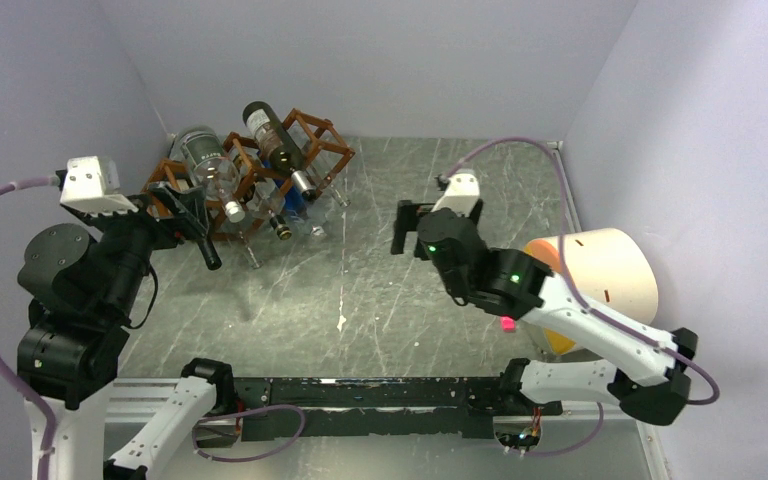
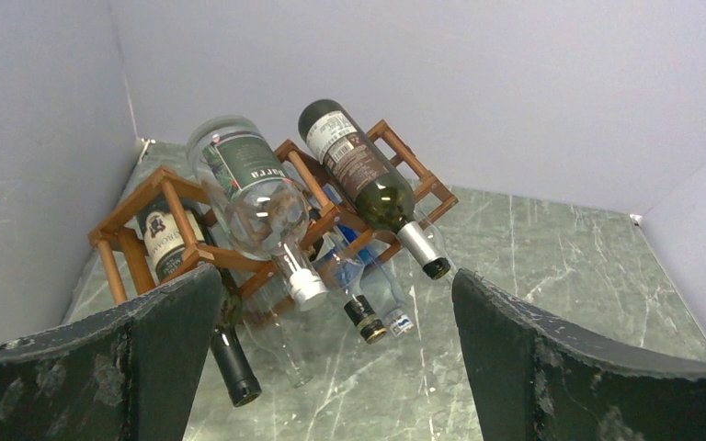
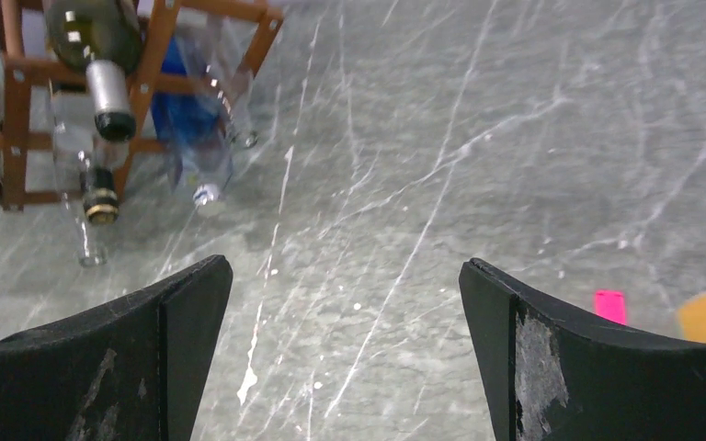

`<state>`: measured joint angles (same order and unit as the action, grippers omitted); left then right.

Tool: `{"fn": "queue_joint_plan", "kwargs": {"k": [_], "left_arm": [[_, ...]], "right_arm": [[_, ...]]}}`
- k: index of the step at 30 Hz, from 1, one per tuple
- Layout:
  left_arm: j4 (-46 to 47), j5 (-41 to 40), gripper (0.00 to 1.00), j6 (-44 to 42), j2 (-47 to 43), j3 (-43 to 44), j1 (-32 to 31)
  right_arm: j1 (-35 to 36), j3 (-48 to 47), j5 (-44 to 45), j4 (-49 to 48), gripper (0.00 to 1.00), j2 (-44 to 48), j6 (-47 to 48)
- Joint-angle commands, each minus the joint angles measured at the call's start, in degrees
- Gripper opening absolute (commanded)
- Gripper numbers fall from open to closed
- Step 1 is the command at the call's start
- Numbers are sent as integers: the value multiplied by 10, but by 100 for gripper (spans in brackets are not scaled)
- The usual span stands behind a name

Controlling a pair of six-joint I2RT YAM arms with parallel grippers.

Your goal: Put the wine bottle on the wine rack

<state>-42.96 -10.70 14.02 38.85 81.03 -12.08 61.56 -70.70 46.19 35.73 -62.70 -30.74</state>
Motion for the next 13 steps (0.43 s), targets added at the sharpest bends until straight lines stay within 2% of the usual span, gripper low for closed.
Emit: {"fn": "queue_joint_plan", "kwargs": {"k": [1,13], "left_arm": [[-18,-5,99,-29,-23,38,6],[-23,-9,99,-47,-55,63,6]], "right_arm": [[-1,-35,82,51,100,67,21],[-1,-38,73,5,100,148,60]]}}
